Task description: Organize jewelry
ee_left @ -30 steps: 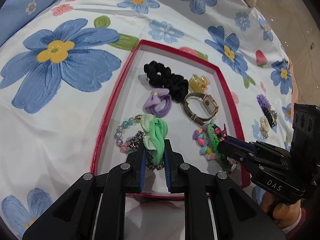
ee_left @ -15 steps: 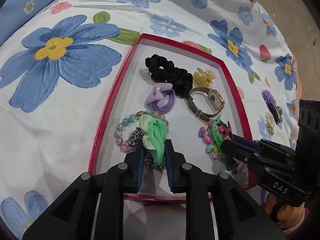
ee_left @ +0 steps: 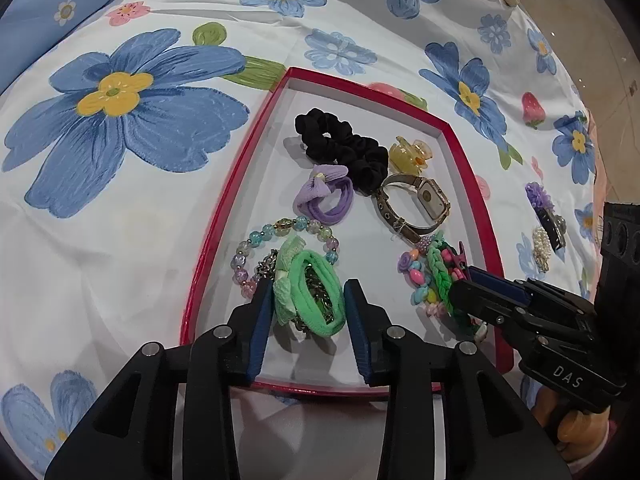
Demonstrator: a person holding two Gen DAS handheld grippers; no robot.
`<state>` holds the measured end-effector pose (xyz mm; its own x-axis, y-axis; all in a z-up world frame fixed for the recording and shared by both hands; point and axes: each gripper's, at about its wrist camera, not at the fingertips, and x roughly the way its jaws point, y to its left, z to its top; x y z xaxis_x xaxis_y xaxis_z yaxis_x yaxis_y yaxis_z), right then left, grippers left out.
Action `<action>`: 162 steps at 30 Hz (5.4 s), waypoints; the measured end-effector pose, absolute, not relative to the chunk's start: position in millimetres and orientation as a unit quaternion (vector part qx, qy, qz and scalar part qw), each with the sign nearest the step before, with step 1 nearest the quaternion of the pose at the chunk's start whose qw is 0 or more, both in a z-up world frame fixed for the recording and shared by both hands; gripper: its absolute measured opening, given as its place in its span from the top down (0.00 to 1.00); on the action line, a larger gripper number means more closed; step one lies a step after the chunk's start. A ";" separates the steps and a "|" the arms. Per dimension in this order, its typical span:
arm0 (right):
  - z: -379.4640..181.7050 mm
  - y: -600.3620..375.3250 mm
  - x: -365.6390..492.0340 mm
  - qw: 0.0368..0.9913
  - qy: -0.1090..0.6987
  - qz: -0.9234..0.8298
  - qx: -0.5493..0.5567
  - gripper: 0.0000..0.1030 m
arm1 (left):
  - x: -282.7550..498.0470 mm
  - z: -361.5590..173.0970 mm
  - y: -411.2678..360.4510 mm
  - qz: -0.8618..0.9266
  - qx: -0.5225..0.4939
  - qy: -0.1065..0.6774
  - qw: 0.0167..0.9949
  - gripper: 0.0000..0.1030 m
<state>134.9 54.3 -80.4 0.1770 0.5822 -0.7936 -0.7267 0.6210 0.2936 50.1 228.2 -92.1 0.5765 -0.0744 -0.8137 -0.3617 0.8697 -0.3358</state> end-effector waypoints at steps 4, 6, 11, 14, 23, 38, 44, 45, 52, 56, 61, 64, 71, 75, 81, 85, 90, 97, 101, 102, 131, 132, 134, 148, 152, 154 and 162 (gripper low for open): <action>-79.2 53.6 134.3 0.763 0.477 0.429 -0.074 0.71 | 47.9 -91.5 228.3 0.087 -0.244 0.452 0.853 0.60; -78.9 52.9 133.5 0.764 0.476 0.429 -0.075 0.71 | 46.5 -90.4 228.0 0.088 -0.244 0.451 0.854 0.59; -76.3 51.2 133.0 0.766 0.474 0.429 -0.073 0.70 | 44.7 -87.3 226.9 0.088 -0.245 0.449 0.855 0.58; -73.3 48.7 132.5 0.769 0.470 0.428 -0.072 0.67 | 42.4 -84.9 226.1 0.089 -0.246 0.447 0.855 0.55; -65.2 40.9 131.0 0.775 0.460 0.429 -0.060 0.65 | 30.2 -72.9 226.4 0.098 -0.254 0.437 0.857 0.47; -31.8 -21.1 102.7 0.801 0.395 0.447 0.054 0.29 | -32.8 -44.7 216.4 0.125 -0.316 0.362 0.868 0.09; -31.3 -38.7 85.4 0.810 0.374 0.445 0.073 0.25 | -49.9 -44.4 202.5 0.145 -0.300 0.370 0.867 0.09; -32.4 -41.1 82.4 0.811 0.373 0.444 0.075 0.25 | -52.9 -43.6 199.2 0.151 -0.292 0.370 0.869 0.09; -37.4 -55.5 69.2 0.814 0.373 0.438 0.079 0.24 | -70.5 -33.2 176.4 0.186 -0.230 0.358 0.886 0.09; -24.9 -59.2 57.3 0.831 0.348 0.431 0.049 0.21 | -76.7 -19.2 165.8 0.197 -0.188 0.350 0.896 0.09; 14.9 -60.7 43.5 0.858 0.285 0.428 -0.002 0.07 | -76.9 11.8 154.2 0.213 -0.131 0.315 0.916 0.00; 36.8 -61.1 38.1 0.874 0.241 0.421 -0.019 0.00 | -71.8 25.5 146.5 0.235 -0.087 0.291 0.923 0.00; 24.5 -52.6 37.9 0.879 0.244 0.409 -0.030 0.00 | -66.1 8.9 137.2 0.241 -0.068 0.295 0.922 0.00; -1.1 -51.4 38.0 0.875 0.272 0.400 -0.028 0.00 | -70.0 -5.6 131.2 0.244 -0.063 0.307 0.918 0.00; -25.6 -54.1 36.7 0.875 0.287 0.389 -0.024 0.00 | -77.2 -21.0 130.4 0.249 -0.076 0.312 0.914 0.00; -34.8 -55.3 35.1 0.878 0.290 0.380 -0.026 0.00 | -78.2 -28.9 127.9 0.249 -0.077 0.318 0.911 0.00; -40.7 -56.4 31.1 0.878 0.292 0.378 -0.029 0.00 | -77.8 -31.3 122.2 0.247 -0.072 0.322 0.911 0.00; -37.7 -54.9 29.6 0.879 0.289 0.379 -0.031 0.00 | -77.2 -28.9 120.7 0.244 -0.072 0.323 0.911 0.00; -35.2 -53.9 28.3 0.880 0.285 0.378 -0.034 0.00 | -77.0 -28.2 119.0 0.245 -0.069 0.325 0.911 0.00; -35.0 -53.6 28.0 0.880 0.285 0.379 -0.035 0.00 | -76.9 -28.1 119.0 0.245 -0.069 0.324 0.911 0.00; -34.6 -50.4 24.2 0.881 0.281 0.379 -0.043 0.00 | -77.8 -29.1 123.2 0.244 -0.067 0.324 0.912 0.00; -34.3 -50.5 24.0 0.881 0.280 0.379 -0.042 0.00 | -77.8 -29.2 123.3 0.245 -0.067 0.324 0.911 0.00; -34.0 -50.3 23.6 0.881 0.278 0.380 -0.043 0.00 | -79.2 -27.8 123.6 0.246 -0.066 0.322 0.912 0.00; -29.5 -52.5 21.0 0.883 0.269 0.382 -0.044 0.00 | -81.5 -21.6 123.1 0.247 -0.067 0.316 0.914 0.00; -29.9 -52.3 20.9 0.883 0.270 0.382 -0.045 0.00 | -80.9 -20.2 122.7 0.248 -0.067 0.315 0.914 0.00; -29.6 -52.4 21.0 0.882 0.272 0.382 -0.044 0.00 | -81.5 -20.3 122.3 0.247 -0.068 0.315 0.914 0.00; -31.9 -52.2 22.4 0.882 0.275 0.381 -0.046 0.00 | -82.1 -20.2 122.3 0.248 -0.067 0.315 0.914 0.00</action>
